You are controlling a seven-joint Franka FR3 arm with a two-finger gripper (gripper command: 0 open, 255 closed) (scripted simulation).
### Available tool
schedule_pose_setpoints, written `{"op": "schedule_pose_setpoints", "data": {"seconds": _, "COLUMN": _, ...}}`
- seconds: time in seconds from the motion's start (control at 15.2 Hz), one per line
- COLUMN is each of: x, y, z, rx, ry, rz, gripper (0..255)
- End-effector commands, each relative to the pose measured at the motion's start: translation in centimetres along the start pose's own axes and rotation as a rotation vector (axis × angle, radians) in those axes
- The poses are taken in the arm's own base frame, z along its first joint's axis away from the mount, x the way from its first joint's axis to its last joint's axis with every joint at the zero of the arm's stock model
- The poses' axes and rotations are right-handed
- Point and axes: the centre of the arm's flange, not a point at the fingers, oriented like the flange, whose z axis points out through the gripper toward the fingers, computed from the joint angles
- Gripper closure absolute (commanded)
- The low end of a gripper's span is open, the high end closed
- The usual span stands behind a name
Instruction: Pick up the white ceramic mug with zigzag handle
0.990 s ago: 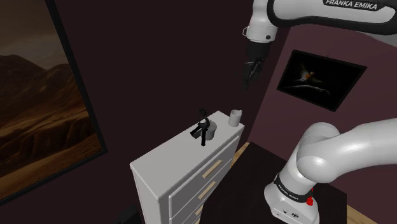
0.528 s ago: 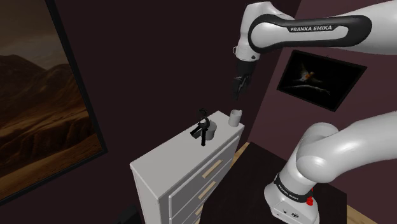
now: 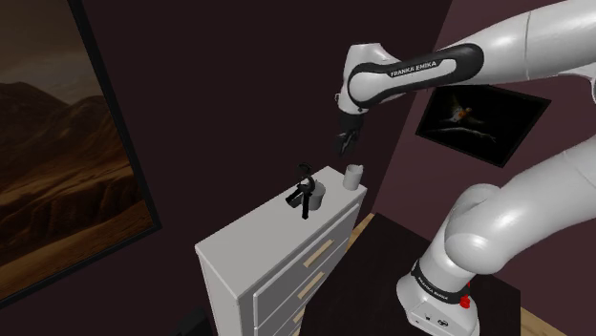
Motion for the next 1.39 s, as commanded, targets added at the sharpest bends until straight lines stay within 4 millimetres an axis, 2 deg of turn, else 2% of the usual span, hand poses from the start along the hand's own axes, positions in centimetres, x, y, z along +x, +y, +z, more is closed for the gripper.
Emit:
{"op": "schedule_pose_setpoints", "data": {"seconds": 0.0, "x": 1.3, "y": 1.0, "z": 2.2, "rx": 0.003, "ry": 0.003, "rz": -0.007, "gripper": 0}}
{"op": "schedule_pose_setpoints", "data": {"seconds": 0.99, "x": 11.1, "y": 7.8, "z": 18.2, "rx": 0.035, "ry": 0.01, "rz": -0.052, "gripper": 0}}
{"op": "schedule_pose_setpoints", "data": {"seconds": 1.32, "x": 11.7, "y": 8.0, "z": 21.0, "rx": 0.037, "ry": 0.01, "rz": -0.054, "gripper": 0}}
